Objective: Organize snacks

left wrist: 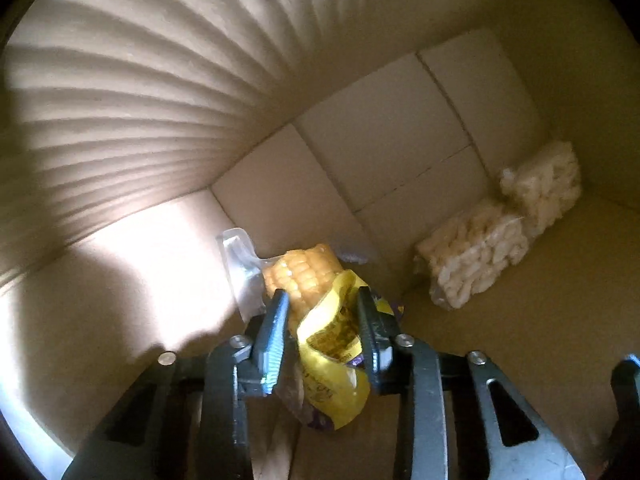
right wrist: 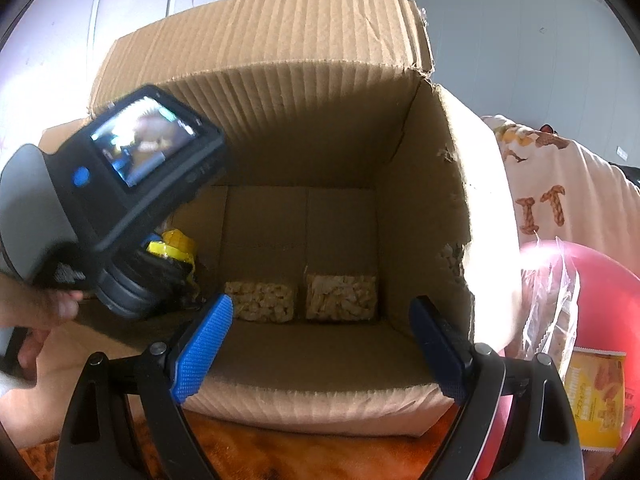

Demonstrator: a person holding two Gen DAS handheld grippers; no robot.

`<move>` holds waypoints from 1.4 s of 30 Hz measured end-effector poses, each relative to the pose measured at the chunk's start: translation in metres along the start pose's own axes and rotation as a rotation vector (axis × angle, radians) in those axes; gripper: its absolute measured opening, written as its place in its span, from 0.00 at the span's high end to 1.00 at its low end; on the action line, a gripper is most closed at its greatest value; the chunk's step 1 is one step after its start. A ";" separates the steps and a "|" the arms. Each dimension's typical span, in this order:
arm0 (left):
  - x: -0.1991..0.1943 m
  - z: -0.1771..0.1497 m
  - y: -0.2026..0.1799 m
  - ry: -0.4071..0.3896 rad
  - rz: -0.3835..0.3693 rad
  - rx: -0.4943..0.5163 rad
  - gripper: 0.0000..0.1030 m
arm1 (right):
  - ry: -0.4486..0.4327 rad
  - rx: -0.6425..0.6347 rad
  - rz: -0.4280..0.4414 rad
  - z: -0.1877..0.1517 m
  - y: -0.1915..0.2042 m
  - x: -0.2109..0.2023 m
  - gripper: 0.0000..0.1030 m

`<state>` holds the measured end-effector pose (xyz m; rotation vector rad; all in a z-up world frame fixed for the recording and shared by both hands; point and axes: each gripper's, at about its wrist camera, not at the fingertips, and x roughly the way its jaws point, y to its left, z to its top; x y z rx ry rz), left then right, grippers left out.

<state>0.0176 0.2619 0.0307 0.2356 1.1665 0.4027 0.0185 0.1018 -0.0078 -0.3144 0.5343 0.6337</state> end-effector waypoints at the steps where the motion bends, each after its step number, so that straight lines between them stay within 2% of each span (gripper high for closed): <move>1: -0.003 -0.002 0.001 -0.014 -0.005 -0.003 0.92 | -0.003 0.005 -0.001 0.000 -0.001 -0.001 0.14; 2: -0.008 -0.002 0.000 -0.033 -0.016 -0.001 0.97 | -0.003 0.008 0.000 0.001 -0.001 -0.001 0.14; 3: -0.012 -0.002 -0.002 -0.044 -0.046 -0.009 0.98 | -0.003 0.009 -0.001 0.001 -0.001 0.000 0.14; 7: -0.021 0.000 -0.016 -0.069 -0.051 0.008 0.99 | -0.008 0.013 -0.001 0.001 -0.001 -0.003 0.14; 11: -0.019 -0.004 -0.015 -0.093 -0.076 0.013 0.99 | -0.007 0.015 -0.001 0.003 0.000 -0.003 0.15; 13: -0.024 -0.016 -0.003 -0.088 -0.157 -0.034 0.99 | -0.007 0.014 0.000 0.003 0.000 -0.004 0.14; 14: -0.030 -0.022 0.009 -0.082 -0.242 -0.090 0.99 | -0.007 0.014 0.000 0.003 0.000 -0.004 0.14; 15: -0.035 -0.029 0.018 -0.088 -0.280 -0.115 0.99 | -0.007 0.013 0.000 0.003 0.000 -0.005 0.14; 16: -0.046 -0.042 0.031 -0.123 -0.332 -0.146 0.98 | -0.007 0.013 0.000 0.003 0.000 -0.005 0.14; 18: -0.064 -0.064 0.050 -0.193 -0.363 -0.181 0.96 | -0.006 0.014 0.000 0.003 0.001 -0.004 0.14; 19: -0.073 -0.070 0.059 -0.230 -0.384 -0.203 0.89 | -0.006 0.014 0.000 0.003 0.001 -0.004 0.14; 20: -0.084 -0.085 0.069 -0.275 -0.400 -0.236 0.65 | -0.004 0.013 0.001 0.003 0.001 -0.004 0.14; 21: -0.094 -0.098 0.075 -0.324 -0.452 -0.260 0.57 | -0.004 0.014 0.001 0.003 0.001 -0.003 0.14; 22: -0.102 -0.083 0.089 -0.344 -0.491 -0.274 0.31 | -0.003 0.014 0.002 0.003 0.001 -0.003 0.14; 23: -0.107 -0.091 0.095 -0.373 -0.573 -0.288 0.19 | 0.001 0.007 0.002 0.003 0.002 -0.003 0.14; 24: -0.110 -0.091 0.097 -0.391 -0.598 -0.297 0.18 | 0.000 0.006 0.003 0.003 0.003 -0.003 0.14; 26: -0.123 -0.099 0.102 -0.470 -0.511 -0.305 0.18 | 0.002 0.004 0.000 0.002 0.002 -0.002 0.14; 28: -0.139 -0.107 0.111 -0.556 -0.493 -0.324 0.18 | 0.009 0.006 0.005 0.002 0.001 -0.001 0.14; 29: -0.144 -0.111 0.118 -0.595 -0.452 -0.348 0.15 | 0.011 0.004 0.005 0.002 0.001 -0.001 0.14; 30: -0.141 -0.111 0.124 -0.617 -0.384 -0.361 0.11 | 0.013 0.003 0.005 0.002 0.001 -0.001 0.14; 31: -0.138 -0.113 0.127 -0.629 -0.305 -0.376 0.03 | 0.014 0.003 0.006 0.002 0.001 0.000 0.14; 32: -0.126 -0.112 0.131 -0.619 -0.194 -0.415 0.02 | 0.018 0.002 0.007 0.002 0.001 0.000 0.14; 33: -0.118 -0.111 0.135 -0.609 -0.165 -0.439 0.02 | 0.022 0.000 0.009 0.003 0.000 0.001 0.14; 34: -0.099 -0.111 0.141 -0.570 -0.172 -0.485 0.02 | 0.029 -0.002 0.012 0.003 0.000 0.001 0.14; 36: -0.073 -0.119 0.154 -0.565 -0.342 -0.591 0.00 | 0.044 -0.009 0.017 0.005 0.001 0.002 0.14; 38: -0.059 -0.122 0.161 -0.545 -0.445 -0.644 0.00 | 0.075 -0.039 0.018 0.010 0.004 0.003 0.15; 42: -0.055 -0.118 0.150 -0.534 -0.433 -0.594 0.00 | 0.069 -0.127 0.077 0.039 0.022 -0.015 0.16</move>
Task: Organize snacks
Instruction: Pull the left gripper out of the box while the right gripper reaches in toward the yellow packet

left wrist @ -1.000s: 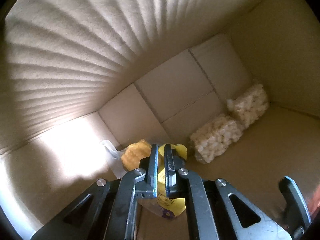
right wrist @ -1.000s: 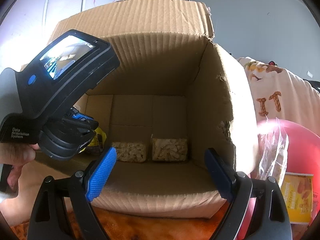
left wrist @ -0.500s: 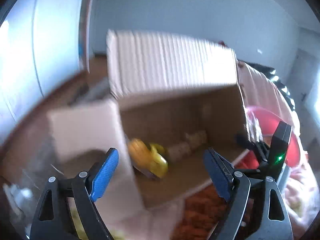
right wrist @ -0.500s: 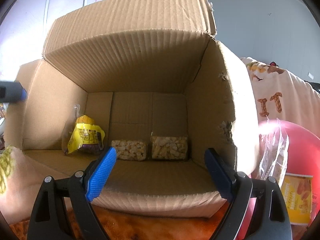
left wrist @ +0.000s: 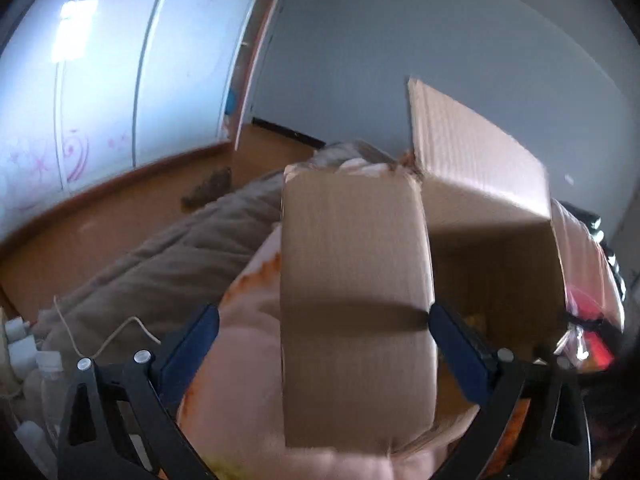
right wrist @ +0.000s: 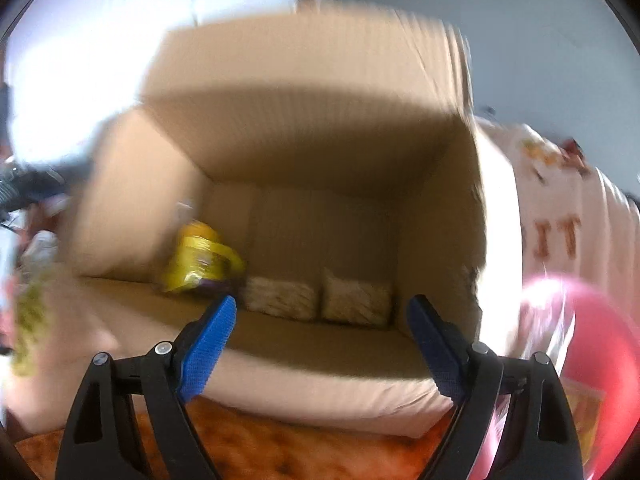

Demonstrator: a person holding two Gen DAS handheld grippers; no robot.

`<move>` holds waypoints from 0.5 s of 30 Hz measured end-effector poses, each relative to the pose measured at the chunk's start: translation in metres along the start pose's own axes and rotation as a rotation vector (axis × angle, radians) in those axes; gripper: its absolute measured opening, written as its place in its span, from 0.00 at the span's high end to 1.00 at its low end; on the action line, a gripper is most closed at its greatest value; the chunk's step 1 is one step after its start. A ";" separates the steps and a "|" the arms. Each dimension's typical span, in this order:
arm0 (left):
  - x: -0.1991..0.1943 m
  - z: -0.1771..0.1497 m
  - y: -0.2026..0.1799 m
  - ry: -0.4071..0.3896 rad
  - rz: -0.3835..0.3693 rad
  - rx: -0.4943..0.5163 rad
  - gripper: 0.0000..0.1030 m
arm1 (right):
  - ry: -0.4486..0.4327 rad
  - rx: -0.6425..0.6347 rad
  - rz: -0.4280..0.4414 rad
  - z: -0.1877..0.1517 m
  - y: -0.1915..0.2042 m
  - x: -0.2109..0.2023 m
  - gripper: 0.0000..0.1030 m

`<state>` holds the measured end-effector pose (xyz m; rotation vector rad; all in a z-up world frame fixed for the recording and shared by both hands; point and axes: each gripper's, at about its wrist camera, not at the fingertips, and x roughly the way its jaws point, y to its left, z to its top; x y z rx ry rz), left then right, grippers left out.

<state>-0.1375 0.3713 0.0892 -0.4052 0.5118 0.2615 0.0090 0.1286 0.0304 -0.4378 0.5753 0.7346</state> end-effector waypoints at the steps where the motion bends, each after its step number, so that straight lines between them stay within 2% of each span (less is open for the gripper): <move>1: 0.006 -0.002 -0.002 0.012 -0.016 -0.006 0.00 | -0.020 -0.015 0.017 0.012 0.007 -0.007 0.16; 3: 0.006 0.000 0.002 0.049 -0.052 -0.026 0.00 | -0.026 -0.034 0.070 0.034 0.022 -0.011 0.16; 5: 0.019 -0.007 -0.005 0.115 -0.042 -0.001 0.00 | 0.054 -0.074 0.131 0.049 0.040 0.006 0.16; 6: 0.020 -0.010 -0.004 0.132 -0.059 0.001 0.00 | 0.126 -0.107 0.151 0.056 0.052 0.023 0.17; 8: 0.023 -0.016 0.002 0.137 -0.070 -0.026 0.00 | 0.162 -0.116 0.124 0.066 0.060 0.044 0.22; 10: 0.025 -0.017 0.005 0.146 -0.091 -0.039 0.00 | 0.169 -0.016 0.123 0.077 0.051 0.059 0.22; 12: 0.027 -0.020 0.007 0.147 -0.102 -0.045 0.00 | 0.276 0.077 0.187 0.081 0.045 0.086 0.22; 14: 0.031 -0.021 0.012 0.145 -0.102 -0.046 0.00 | 0.395 0.081 0.179 0.076 0.051 0.113 0.25; 15: 0.036 -0.022 0.014 0.150 -0.099 -0.044 0.00 | 0.431 0.068 0.165 0.073 0.054 0.123 0.33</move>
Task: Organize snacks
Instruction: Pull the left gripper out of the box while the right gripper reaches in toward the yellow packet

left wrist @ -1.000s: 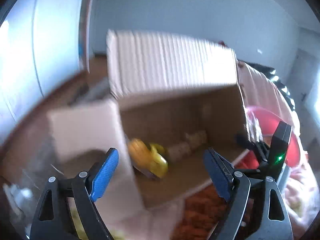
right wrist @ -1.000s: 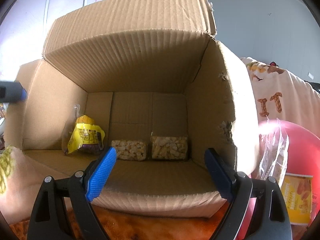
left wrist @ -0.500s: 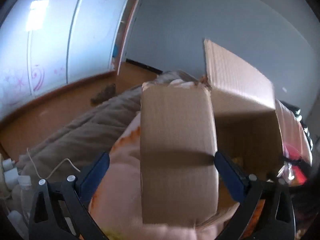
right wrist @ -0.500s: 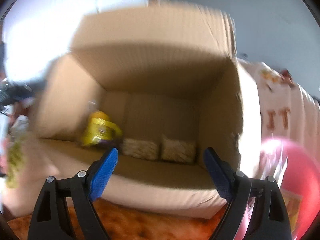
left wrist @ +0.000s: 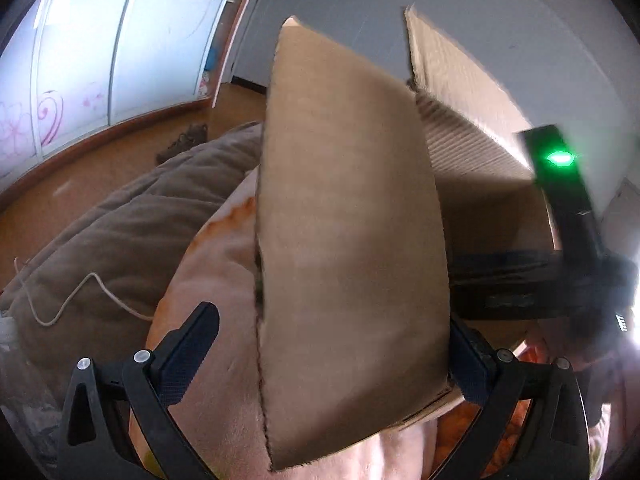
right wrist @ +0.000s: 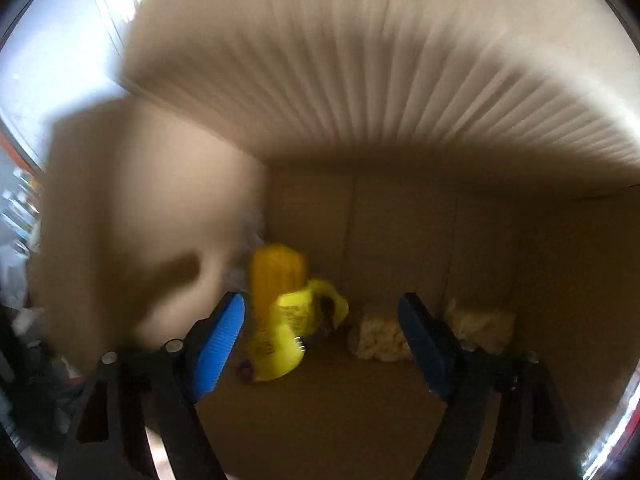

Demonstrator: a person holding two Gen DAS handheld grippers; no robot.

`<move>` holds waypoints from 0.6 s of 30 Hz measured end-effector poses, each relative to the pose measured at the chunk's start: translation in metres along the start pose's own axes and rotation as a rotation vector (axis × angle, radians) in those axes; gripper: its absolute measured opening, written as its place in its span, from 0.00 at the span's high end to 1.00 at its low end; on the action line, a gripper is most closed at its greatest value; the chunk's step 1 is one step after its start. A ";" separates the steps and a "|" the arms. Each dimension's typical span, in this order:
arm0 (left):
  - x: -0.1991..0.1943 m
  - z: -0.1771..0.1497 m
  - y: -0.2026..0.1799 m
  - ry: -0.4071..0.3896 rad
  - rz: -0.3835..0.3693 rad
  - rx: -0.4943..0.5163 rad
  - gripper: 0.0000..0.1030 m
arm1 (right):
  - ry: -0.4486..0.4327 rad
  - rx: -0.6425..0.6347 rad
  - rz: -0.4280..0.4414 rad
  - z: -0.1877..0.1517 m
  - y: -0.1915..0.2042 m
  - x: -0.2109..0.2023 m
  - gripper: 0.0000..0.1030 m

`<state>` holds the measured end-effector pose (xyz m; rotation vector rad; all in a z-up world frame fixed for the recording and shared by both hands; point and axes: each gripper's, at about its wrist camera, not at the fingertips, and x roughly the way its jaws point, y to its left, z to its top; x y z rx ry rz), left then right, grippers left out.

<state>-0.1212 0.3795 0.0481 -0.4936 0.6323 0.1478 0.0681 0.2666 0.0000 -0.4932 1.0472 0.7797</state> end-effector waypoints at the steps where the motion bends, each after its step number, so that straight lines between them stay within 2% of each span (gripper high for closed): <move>1: 0.002 -0.001 0.000 0.003 -0.011 -0.003 0.00 | 0.041 -0.008 -0.009 0.002 0.002 0.009 0.39; 3: 0.004 -0.002 0.003 0.003 -0.027 -0.023 0.00 | 0.077 0.009 -0.005 0.005 0.005 0.015 0.41; 4: 0.004 -0.002 0.003 0.003 -0.030 -0.026 0.00 | 0.093 0.002 -0.030 0.006 0.009 0.016 0.42; 7: 0.005 -0.003 0.010 0.010 -0.062 -0.037 0.00 | 0.108 -0.059 -0.107 0.009 0.025 0.019 0.56; 9: 0.006 -0.002 0.015 0.011 -0.044 -0.041 0.00 | 0.133 -0.079 -0.116 0.007 0.033 0.026 0.83; 14: 0.012 0.000 0.023 0.024 -0.103 -0.069 0.00 | 0.116 -0.093 -0.114 0.005 0.040 0.024 0.88; 18: 0.012 0.000 0.023 0.015 -0.102 -0.056 0.00 | 0.000 -0.058 -0.207 -0.003 0.030 0.007 0.95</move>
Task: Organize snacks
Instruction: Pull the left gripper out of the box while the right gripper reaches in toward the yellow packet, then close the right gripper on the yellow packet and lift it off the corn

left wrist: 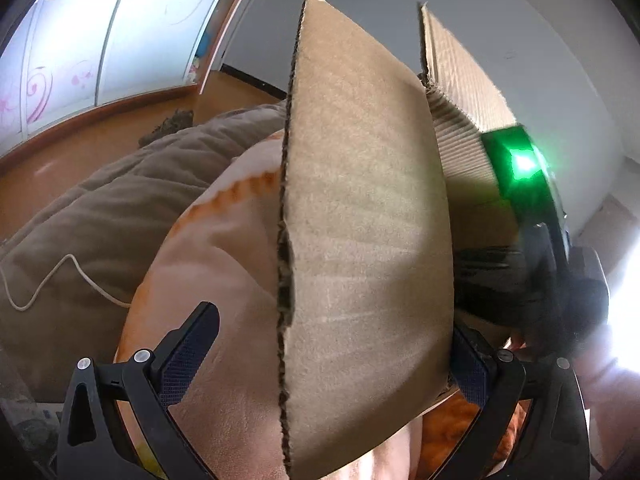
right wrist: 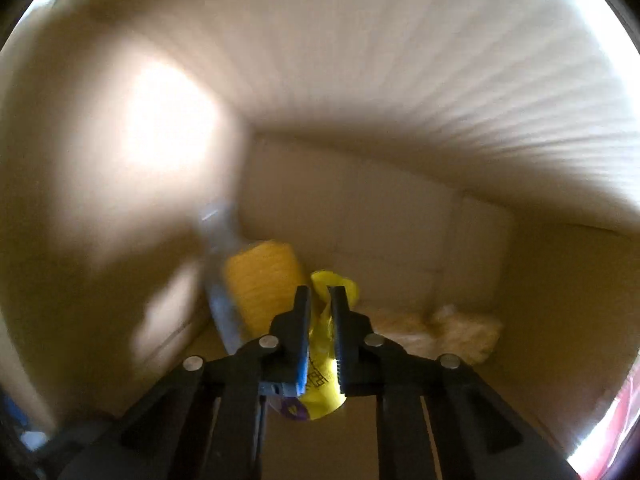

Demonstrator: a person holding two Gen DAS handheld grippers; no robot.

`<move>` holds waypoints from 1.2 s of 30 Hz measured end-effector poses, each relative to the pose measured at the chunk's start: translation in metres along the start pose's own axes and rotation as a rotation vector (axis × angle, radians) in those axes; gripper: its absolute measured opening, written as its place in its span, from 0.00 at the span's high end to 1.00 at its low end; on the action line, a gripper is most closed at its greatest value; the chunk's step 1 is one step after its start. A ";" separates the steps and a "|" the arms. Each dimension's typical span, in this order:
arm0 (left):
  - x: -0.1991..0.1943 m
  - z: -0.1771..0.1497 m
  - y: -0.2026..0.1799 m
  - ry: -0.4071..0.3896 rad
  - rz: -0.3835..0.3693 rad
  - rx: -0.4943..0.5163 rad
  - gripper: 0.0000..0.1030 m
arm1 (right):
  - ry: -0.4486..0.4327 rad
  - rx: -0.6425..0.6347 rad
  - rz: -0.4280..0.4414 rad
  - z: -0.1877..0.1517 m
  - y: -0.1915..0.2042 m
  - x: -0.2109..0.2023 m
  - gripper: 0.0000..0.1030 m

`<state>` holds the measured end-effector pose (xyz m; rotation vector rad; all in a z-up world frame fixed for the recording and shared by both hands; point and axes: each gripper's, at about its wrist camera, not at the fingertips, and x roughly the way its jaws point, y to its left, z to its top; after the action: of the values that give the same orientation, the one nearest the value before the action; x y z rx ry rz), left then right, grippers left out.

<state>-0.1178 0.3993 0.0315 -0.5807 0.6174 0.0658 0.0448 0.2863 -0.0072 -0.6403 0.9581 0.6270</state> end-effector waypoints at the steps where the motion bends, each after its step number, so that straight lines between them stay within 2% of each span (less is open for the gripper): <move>1: -0.001 0.000 -0.001 0.001 -0.004 -0.002 0.00 | -0.032 0.015 -0.018 -0.004 -0.007 -0.005 0.95; 3: -0.001 -0.001 -0.001 0.003 -0.010 -0.004 0.00 | -0.074 0.034 -0.040 -0.011 -0.017 -0.013 0.97; 7: 0.001 -0.002 0.001 0.000 -0.009 0.003 0.00 | -0.102 0.032 -0.025 -0.023 -0.028 -0.026 0.97; 11: 0.000 -0.002 0.001 0.001 -0.007 0.000 0.00 | -0.110 -0.103 0.072 -0.023 -0.019 -0.035 0.96; 13: -0.001 -0.002 0.000 0.002 -0.010 -0.001 0.00 | -0.033 -0.195 0.126 -0.021 -0.005 -0.034 0.83; 15: -0.001 -0.002 -0.001 0.000 0.001 0.001 0.00 | 0.038 -0.276 0.158 -0.019 0.009 -0.031 0.42; 18: -0.001 -0.002 0.000 0.001 -0.001 -0.001 0.00 | 0.094 -0.364 0.095 -0.011 0.024 -0.023 0.41; 21: -0.001 -0.001 0.002 -0.005 0.020 -0.006 0.00 | 0.190 -0.371 0.086 -0.002 0.027 -0.005 0.38; 24: 0.001 0.000 0.011 -0.002 0.019 -0.049 0.00 | 0.168 -0.401 0.100 0.003 0.032 -0.002 0.29; 27: 0.003 0.000 0.015 -0.002 0.000 -0.077 0.00 | 0.186 -0.419 0.113 0.004 0.038 -0.002 0.28; 31: 0.005 0.000 0.015 -0.003 -0.019 -0.085 0.00 | 0.181 -0.447 0.074 0.003 0.042 -0.011 0.20; 34: 0.006 -0.001 0.018 0.001 -0.031 -0.095 0.00 | 0.177 -0.452 0.074 0.006 0.042 -0.006 0.18; 35: 0.007 -0.001 0.017 0.010 -0.039 -0.096 0.00 | 0.188 -0.442 0.073 0.015 0.043 0.000 0.17; 36: 0.008 -0.001 0.017 0.012 -0.035 -0.093 0.00 | 0.245 -0.394 0.056 0.013 0.039 0.008 0.16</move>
<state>-0.1154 0.4115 0.0177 -0.6818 0.6175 0.0581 0.0273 0.3229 -0.0170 -1.0611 1.0922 0.8092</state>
